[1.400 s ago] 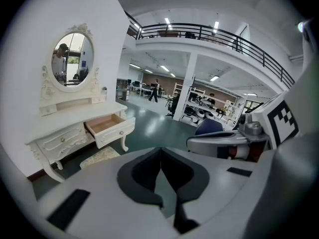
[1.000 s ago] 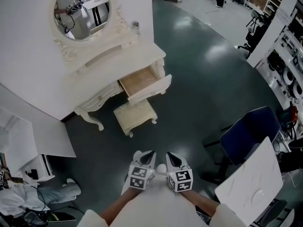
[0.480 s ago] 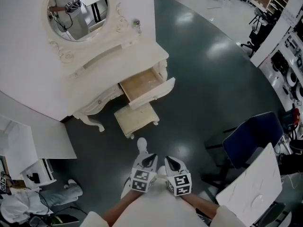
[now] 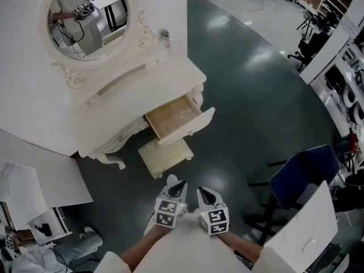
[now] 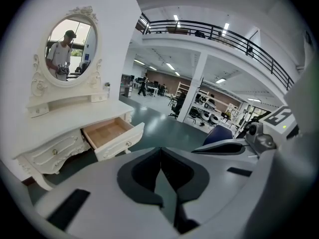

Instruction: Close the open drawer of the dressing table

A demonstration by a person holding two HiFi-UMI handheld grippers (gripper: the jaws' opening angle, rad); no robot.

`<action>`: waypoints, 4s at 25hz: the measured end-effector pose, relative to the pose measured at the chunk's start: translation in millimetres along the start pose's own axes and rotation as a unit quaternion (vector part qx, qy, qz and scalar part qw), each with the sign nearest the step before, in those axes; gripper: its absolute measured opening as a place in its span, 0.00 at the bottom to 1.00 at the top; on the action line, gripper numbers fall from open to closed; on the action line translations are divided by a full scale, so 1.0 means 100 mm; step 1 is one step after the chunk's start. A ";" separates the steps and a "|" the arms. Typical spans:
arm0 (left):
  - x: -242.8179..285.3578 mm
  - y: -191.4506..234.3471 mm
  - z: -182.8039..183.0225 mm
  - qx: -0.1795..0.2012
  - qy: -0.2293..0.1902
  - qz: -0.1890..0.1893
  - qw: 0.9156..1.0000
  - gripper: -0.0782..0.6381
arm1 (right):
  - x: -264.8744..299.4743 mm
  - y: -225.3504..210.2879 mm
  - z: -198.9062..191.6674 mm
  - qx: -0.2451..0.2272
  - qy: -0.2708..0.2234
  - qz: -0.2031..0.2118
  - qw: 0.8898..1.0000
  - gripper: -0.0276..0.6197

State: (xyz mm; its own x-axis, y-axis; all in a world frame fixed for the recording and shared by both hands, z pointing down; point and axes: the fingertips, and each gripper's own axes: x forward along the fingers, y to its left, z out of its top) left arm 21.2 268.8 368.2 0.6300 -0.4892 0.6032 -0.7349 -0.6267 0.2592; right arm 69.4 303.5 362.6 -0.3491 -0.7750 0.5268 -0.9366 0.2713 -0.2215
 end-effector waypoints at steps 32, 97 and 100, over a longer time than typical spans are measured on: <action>1.05 1.42 0.82 -0.013 0.058 -0.033 0.998 0.12 | 1.69 -0.70 1.09 -0.020 0.006 -0.023 1.000 0.05; 2.47 1.85 -0.34 -0.062 0.121 0.036 0.990 0.12 | 3.44 -1.80 -0.44 0.002 0.170 -0.032 0.985 0.25; 2.49 1.87 -0.38 -0.051 0.129 0.034 0.990 0.12 | 3.48 -1.81 -0.47 -0.001 0.175 -0.036 0.984 0.25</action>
State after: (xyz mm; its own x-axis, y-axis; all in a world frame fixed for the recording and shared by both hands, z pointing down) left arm 31.3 52.8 595.4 0.5017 -0.3487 0.7917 -0.8036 -0.5265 0.2774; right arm 116.3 11.3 624.5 -0.2695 -0.5490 0.7911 -0.9594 0.2239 -0.1714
